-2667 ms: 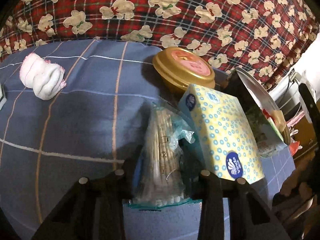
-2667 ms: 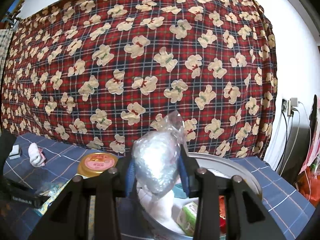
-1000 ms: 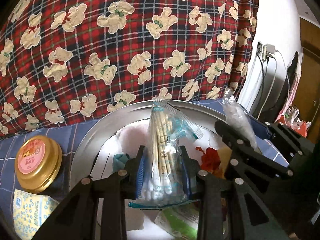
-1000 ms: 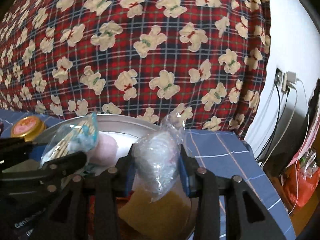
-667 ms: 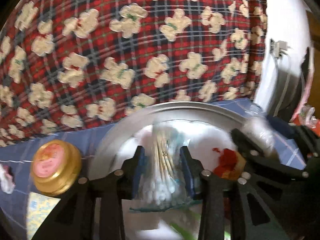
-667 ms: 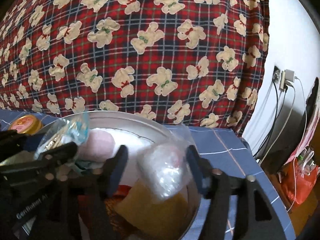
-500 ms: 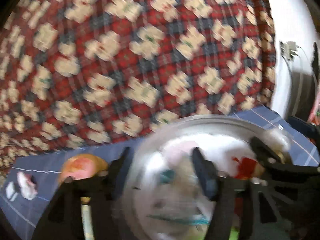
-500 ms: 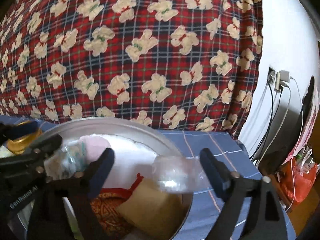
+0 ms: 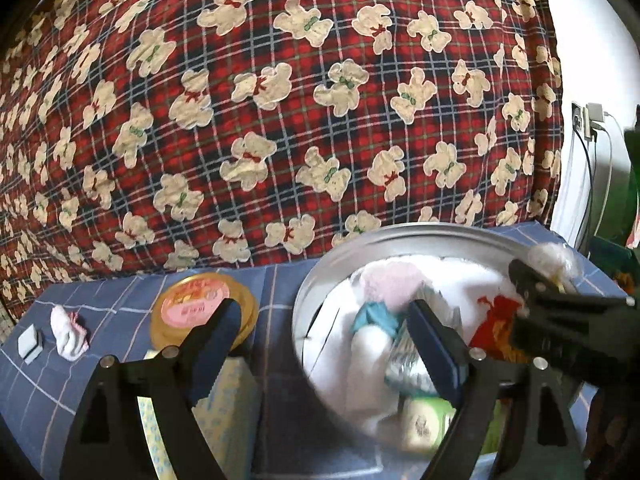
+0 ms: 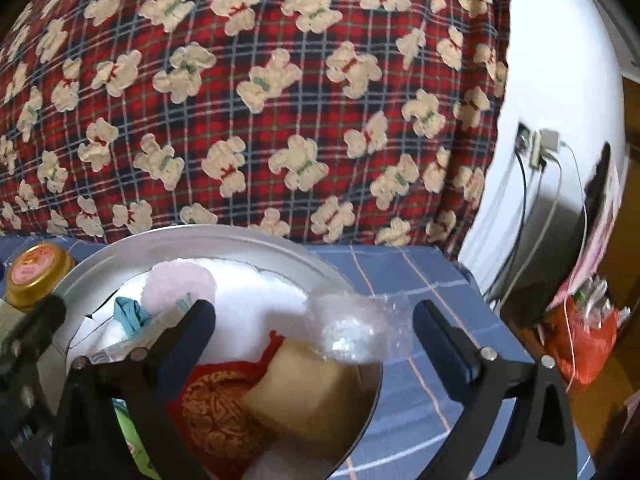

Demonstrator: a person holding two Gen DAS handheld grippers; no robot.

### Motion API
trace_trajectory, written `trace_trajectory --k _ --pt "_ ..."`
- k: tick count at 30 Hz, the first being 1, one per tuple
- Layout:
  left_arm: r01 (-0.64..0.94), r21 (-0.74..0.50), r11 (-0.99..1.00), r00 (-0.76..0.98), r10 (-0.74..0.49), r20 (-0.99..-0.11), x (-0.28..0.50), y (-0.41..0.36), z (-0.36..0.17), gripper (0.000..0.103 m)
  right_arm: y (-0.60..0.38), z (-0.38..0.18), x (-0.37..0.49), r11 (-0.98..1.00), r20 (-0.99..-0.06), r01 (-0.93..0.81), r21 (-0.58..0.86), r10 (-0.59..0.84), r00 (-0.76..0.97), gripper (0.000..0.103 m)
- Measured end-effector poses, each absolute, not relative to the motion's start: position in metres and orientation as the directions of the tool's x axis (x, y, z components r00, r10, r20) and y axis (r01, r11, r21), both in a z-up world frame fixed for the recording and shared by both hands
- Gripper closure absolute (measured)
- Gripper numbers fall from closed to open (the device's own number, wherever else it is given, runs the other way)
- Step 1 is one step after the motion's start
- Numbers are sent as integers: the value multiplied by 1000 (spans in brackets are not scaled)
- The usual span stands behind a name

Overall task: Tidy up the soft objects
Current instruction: 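Move the left gripper toward the white sponge block while the right gripper approaches the towel roll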

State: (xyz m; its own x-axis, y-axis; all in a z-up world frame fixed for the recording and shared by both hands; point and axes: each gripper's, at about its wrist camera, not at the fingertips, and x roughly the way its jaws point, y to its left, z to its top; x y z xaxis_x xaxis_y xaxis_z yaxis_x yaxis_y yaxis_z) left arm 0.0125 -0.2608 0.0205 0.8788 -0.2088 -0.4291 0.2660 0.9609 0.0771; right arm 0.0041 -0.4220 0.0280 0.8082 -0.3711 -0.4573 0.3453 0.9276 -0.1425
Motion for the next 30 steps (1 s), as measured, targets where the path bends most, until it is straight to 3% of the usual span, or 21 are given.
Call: trace_trajectory --k 7,10,14,18,25,30 --pt "275 46 960 883 -234 -406 -13 -234 23 17 -404 33 -24 933 -341 353 -69 -355 871 2" --pt "292 97 951 900 -239 -365 -33 -221 26 17 -396 35 -31 950 -312 313 -1 -297 902 2" --pt "304 138 943 913 -247 -326 -50 -201 29 17 -374 34 -40 964 -261 266 -20 -262 929 1" --pt "311 138 940 913 -254 -320 -58 -175 30 17 -348 27 -48 969 -296 248 -19 -242 924 0" --pt "283 114 952 922 -237 -307 -59 -124 33 17 -286 29 -63 969 -281 217 -120 -243 929 0" --pt "223 110 969 941 -185 -284 -54 -77 37 17 -243 37 -56 987 -318 147 -61 -159 935 0"
